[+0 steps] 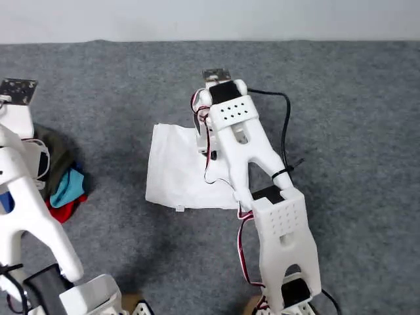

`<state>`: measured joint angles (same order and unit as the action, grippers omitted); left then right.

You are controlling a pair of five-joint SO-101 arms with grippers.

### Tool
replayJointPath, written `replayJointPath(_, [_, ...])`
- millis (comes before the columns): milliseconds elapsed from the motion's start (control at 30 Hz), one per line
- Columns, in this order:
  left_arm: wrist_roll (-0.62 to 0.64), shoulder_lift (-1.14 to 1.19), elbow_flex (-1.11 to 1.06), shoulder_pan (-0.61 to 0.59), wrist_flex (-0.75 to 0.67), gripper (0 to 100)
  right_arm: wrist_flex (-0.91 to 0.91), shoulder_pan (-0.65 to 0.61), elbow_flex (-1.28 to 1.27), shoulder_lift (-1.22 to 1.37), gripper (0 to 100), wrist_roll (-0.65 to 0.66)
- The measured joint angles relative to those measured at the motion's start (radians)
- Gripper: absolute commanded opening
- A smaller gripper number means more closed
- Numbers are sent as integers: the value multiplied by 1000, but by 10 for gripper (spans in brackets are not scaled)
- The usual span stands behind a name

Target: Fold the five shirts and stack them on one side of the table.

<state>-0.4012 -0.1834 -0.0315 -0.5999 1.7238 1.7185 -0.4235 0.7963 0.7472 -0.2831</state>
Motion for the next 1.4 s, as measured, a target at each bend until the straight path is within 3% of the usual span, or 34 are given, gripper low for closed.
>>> replayJointPath(267, [-3,0,0,0,0,22,-71,32,2,193,275,-20])
replayJointPath(467, [-3,0,0,0,0,22,-61,52,18,219,14,-20])
replayJointPath(800, [-3,0,0,0,0,22,35,227,100,235,9,123])
replayJointPath(967, [-3,0,0,0,0,22,35,384,147,238,9,299])
replayJointPath(1100, [-3,0,0,0,0,22,23,485,247,238,9,520])
replayJointPath(1400, [-3,0,0,0,0,22,-210,503,416,331,9,1086])
